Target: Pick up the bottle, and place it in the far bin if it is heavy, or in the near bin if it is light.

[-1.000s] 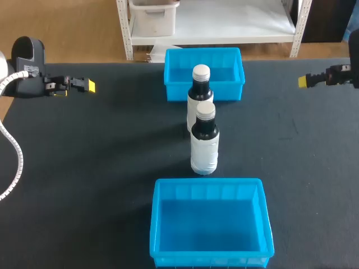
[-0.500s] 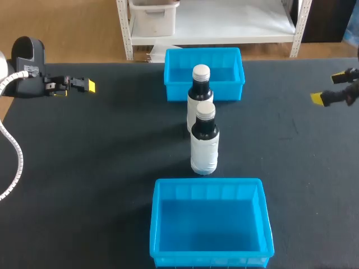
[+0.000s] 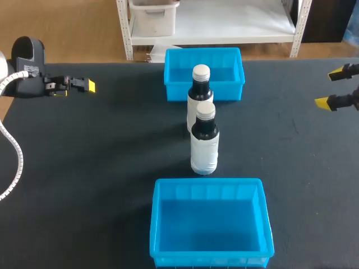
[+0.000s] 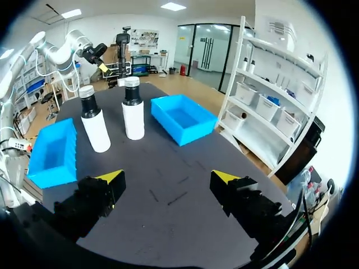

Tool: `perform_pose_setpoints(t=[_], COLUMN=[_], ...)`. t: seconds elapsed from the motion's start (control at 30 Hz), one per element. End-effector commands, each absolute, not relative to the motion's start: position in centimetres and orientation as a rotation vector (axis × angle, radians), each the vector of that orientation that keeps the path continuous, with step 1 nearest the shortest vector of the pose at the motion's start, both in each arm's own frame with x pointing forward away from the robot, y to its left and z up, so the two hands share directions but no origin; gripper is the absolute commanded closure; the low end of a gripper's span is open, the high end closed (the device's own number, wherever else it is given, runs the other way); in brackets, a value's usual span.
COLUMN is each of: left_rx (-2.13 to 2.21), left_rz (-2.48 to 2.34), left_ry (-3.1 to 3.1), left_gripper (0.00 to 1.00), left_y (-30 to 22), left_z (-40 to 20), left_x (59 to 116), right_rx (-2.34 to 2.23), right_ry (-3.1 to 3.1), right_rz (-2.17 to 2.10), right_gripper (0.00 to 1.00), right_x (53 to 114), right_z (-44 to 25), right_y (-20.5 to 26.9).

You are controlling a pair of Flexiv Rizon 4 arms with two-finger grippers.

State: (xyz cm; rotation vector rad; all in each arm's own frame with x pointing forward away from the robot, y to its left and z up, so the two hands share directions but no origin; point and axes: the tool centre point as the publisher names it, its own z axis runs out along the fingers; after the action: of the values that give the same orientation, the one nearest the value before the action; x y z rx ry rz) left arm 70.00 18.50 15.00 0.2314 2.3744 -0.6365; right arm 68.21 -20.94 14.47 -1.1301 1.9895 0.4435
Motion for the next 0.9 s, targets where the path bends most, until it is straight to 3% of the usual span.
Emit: perform_pose_setpoints(t=[0.03,0.9], left_rx=[0.231,0.231], left_rz=[-0.636,-0.636], left_ry=[2.374,2.374], left_gripper=[0.00,0.00], left_y=[18.5,18.5], left_z=[15.0,15.0], left_x=[70.0,70.0], right_rx=[-1.301,-1.596], right_ry=[1.917,1.713], right_rz=[0.762,0.907], right_gripper=[0.00,0.00], right_x=[68.4,64.0], right_z=[14.1,13.1], right_y=[-20.9,-10.0])
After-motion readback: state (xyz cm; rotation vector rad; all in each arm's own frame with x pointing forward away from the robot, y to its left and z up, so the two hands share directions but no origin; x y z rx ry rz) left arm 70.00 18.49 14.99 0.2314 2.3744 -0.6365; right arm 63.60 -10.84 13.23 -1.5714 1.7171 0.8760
